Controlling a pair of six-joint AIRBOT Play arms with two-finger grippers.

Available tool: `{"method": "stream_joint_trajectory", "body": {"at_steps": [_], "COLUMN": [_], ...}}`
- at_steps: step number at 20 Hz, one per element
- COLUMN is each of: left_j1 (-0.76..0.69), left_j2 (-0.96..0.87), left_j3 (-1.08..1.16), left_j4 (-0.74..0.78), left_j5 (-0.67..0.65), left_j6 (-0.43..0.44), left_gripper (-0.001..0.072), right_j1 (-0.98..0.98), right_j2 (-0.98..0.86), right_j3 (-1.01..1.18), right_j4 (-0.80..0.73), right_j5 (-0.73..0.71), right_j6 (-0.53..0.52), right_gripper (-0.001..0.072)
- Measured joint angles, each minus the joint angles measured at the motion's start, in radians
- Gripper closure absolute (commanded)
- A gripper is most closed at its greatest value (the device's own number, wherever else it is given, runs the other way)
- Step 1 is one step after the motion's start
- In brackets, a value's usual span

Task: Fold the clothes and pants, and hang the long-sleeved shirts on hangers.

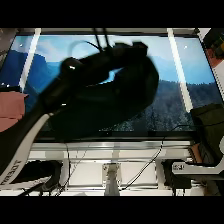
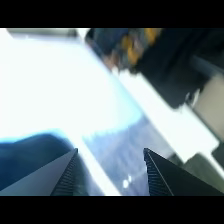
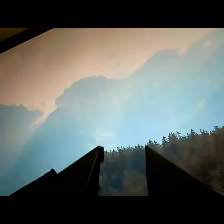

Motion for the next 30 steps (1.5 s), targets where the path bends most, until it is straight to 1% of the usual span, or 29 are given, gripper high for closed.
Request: {"method": "stream_joint_trajectory", "body": {"at_steps": [3, 4, 5, 6, 7, 10, 12, 14, 18, 21, 22, 23, 24, 25, 26, 28, 30], "left_j1": [-0.019, -0.017, -0.011, -0.001, 0.013, 0.079, 0.142, 0.223, 0.423, 0.572, 0.613, 0.645, 0.670, 0.687, 0.697, 0.703, 0.697], "left_j2": [-0.040, -0.043, -0.045, -0.043, -0.037, -0.005, 0.025, 0.053, 0.106, 0.131, 0.135, 0.138, 0.140, 0.142, 0.144, 0.146, 0.147], "left_j3": [0.000, 0.000, 0.001, 0.001, 0.001, 0.001, 0.001, 0.001, -0.029, -0.077, -0.093, -0.106, -0.115, -0.121, -0.126, -0.132, -0.135], "left_j4": [0.002, 0.003, 0.003, 0.004, 0.011, 0.062, 0.119, 0.183, 0.240, 0.197, 0.179, 0.166, 0.157, 0.148, 0.139, 0.129, 0.122], "left_j5": [0.015, 0.014, 0.018, 0.022, 0.024, 0.068, 0.143, 0.246, 0.438, 0.545, 0.581, 0.615, 0.645, 0.670, 0.691, 0.715, 0.731], "left_j6": [0.019, 0.037, 0.050, 0.065, 0.073, 0.091, 0.097, 0.106, 0.188, 0.277, 0.302, 0.317, 0.332, 0.349, 0.367, 0.406, 0.431], "left_gripper": [0.0240, 0.0278, 0.0438, 0.0622, 0.0698, 0.0699, 0.0700, 0.0701, 0.0701, 0.0700, 0.0700, 0.0700, 0.0700, 0.0700, 0.0700, 0.0700, 0.0700], "right_j1": [-0.004, -0.005, -0.005, -0.006, -0.006, -0.004, 0.006, 0.039, 0.175, 0.314, 0.359, 0.398, 0.433, 0.468, 0.499, 0.559, 0.608], "right_j2": [0.001, 0.001, 0.001, 0.001, -0.001, -0.009, -0.018, -0.032, -0.072, -0.106, -0.121, -0.137, -0.155, -0.177, -0.196, -0.233, -0.264], "right_j3": [0.000, 0.000, 0.000, 0.000, 0.000, -0.004, -0.022, -0.046, -0.111, -0.180, -0.203, -0.220, -0.233, -0.243, -0.249, -0.258, -0.264], "right_j4": [0.015, 0.030, 0.048, 0.071, 0.100, 0.196, 0.265, 0.327, 0.386, 0.367, 0.344, 0.323, 0.306, 0.295, 0.286, 0.249, 0.196], "right_j5": [0.002, 0.003, 0.003, 0.006, 0.008, 0.043, 0.080, 0.117, 0.172, 0.182, 0.181, 0.178, 0.174, 0.166, 0.151, 0.100, 0.040], "right_j6": [0.000, 0.000, 0.000, 0.000, -0.002, -0.040, -0.088, -0.152, -0.315, -0.459, -0.501, -0.532, -0.557, -0.578, -0.592, -0.615, -0.661], "right_gripper": [0.0392, 0.0393, 0.0411, 0.0572, 0.0659, 0.0661, 0.0661, 0.0661, 0.0660, 0.0658, 0.0589, 0.0407, 0.0264, 0.0168, 0.0099, 0.0098, 0.0098]}}
